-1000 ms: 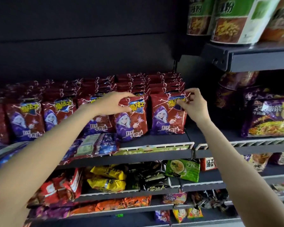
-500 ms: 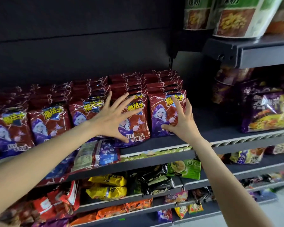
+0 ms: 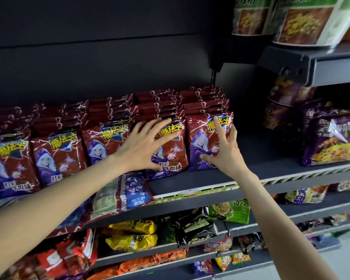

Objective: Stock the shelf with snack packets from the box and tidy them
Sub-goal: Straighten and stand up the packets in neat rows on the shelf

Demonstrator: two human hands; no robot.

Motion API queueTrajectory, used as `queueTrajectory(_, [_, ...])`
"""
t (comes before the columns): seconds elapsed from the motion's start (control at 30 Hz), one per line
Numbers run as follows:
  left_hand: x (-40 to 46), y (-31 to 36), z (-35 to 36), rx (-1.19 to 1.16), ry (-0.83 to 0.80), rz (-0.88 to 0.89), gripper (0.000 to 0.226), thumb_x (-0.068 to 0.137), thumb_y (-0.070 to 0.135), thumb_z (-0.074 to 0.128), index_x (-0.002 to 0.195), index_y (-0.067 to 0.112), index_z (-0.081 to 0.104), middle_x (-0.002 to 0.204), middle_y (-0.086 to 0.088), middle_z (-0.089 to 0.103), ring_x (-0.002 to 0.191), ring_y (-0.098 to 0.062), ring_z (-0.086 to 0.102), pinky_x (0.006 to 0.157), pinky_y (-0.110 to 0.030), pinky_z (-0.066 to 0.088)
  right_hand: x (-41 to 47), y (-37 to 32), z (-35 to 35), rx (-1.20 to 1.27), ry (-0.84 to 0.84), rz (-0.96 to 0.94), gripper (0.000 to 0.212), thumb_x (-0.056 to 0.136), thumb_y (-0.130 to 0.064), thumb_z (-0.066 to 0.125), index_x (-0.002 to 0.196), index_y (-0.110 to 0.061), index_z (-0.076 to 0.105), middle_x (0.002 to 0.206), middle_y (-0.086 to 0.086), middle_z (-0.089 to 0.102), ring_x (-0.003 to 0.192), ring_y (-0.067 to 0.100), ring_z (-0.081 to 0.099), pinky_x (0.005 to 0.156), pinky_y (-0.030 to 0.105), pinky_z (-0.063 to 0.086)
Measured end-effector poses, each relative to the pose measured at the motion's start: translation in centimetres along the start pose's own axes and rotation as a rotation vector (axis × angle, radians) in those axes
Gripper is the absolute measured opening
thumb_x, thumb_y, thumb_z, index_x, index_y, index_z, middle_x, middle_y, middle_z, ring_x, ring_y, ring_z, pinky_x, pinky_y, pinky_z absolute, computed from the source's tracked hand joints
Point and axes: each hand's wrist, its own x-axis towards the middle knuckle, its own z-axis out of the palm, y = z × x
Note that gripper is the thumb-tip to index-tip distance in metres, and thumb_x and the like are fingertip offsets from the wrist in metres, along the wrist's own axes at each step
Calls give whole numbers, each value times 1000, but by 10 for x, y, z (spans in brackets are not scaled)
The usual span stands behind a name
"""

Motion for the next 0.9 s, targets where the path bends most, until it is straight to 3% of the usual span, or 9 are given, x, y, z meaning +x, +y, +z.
queueTrajectory(0.13, [1,-2,1,42,33,24,120,53,76,69,149,35,9,155,-9,8,137,-33,20,106,-55,24,1,4,-4,0,-30,-12,113,71,-31,82,147,-45,-1,157,12,-7,133,43,35,95,50,46])
queueTrajectory(0.23, [-3,3,3,86,31,62,120,54,82,60,149,35,4,157,-10,-3,142,-33,2,106,-66,9,1,4,-4,8,-38,-8,114,72,-28,82,145,-48,-3,157,10,-10,126,42,44,91,50,50])
queueTrajectory(0.33, [-6,9,7,119,-31,55,126,52,91,48,147,36,-13,154,-9,-24,141,-33,-19,104,-71,-5,1,2,1,15,-27,-18,115,72,-26,82,145,-49,-3,157,9,-11,131,42,38,91,50,51])
queueTrajectory(0.4, [-5,11,10,129,-43,30,129,52,90,51,145,37,-21,151,-8,-32,139,-33,-26,103,-72,-7,2,3,3,20,-21,-27,114,72,-27,82,147,-47,-2,157,9,-9,135,41,33,92,48,51])
queueTrajectory(0.53, [-4,14,11,146,-7,9,133,50,84,61,147,36,-16,154,-9,-23,142,-33,-17,105,-71,-3,1,4,2,11,-22,-41,113,72,-29,81,148,-45,-1,157,10,-8,134,41,33,89,44,50])
queueTrajectory(0.77, [-5,14,10,130,-42,5,128,52,88,51,144,37,-22,152,-8,-31,139,-33,-26,104,-72,-6,-3,2,-6,-10,-66,-36,114,73,-28,81,147,-44,-4,156,11,-17,140,41,22,96,46,45])
queueTrajectory(0.9, [-10,16,-11,71,49,40,102,67,81,42,150,35,4,158,-7,-7,143,-32,-9,108,-66,0,-12,-2,-18,-24,-22,-22,109,75,-26,80,148,-43,1,155,15,-19,142,44,7,102,56,39])
